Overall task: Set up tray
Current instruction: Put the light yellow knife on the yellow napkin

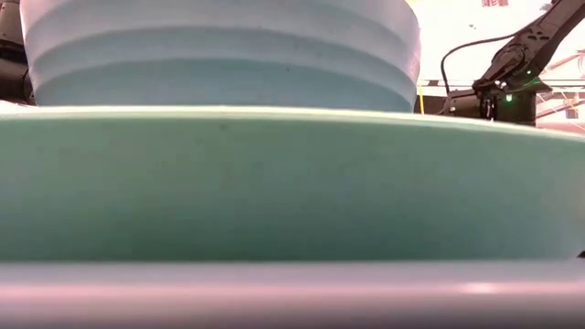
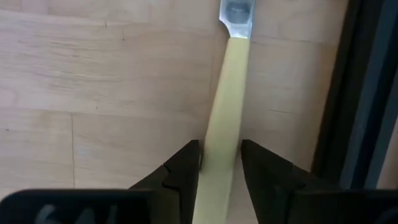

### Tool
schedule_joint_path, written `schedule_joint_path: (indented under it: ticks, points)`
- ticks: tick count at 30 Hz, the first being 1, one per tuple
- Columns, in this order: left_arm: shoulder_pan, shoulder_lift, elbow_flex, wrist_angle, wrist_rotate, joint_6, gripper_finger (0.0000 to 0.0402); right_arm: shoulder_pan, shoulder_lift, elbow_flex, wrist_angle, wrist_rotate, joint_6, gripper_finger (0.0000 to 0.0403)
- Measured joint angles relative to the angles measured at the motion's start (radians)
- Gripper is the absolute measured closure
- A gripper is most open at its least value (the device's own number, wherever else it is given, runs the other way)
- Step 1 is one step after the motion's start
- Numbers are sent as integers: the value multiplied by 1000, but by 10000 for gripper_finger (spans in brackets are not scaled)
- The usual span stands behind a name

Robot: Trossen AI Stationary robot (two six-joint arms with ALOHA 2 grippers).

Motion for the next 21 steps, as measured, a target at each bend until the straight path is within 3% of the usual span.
schedule_joint_path:
  ticks: [6,12,21]
  points:
    - [0,0,0,0,0,0,309,-1,-3,-28,54,-24,6,290]
    - [0,0,0,0,0,0,309,0,-1,-31,44,-18,-20,351]
    - [0,0,0,0,0,0,309,31,-26,-34,58,26,-27,351]
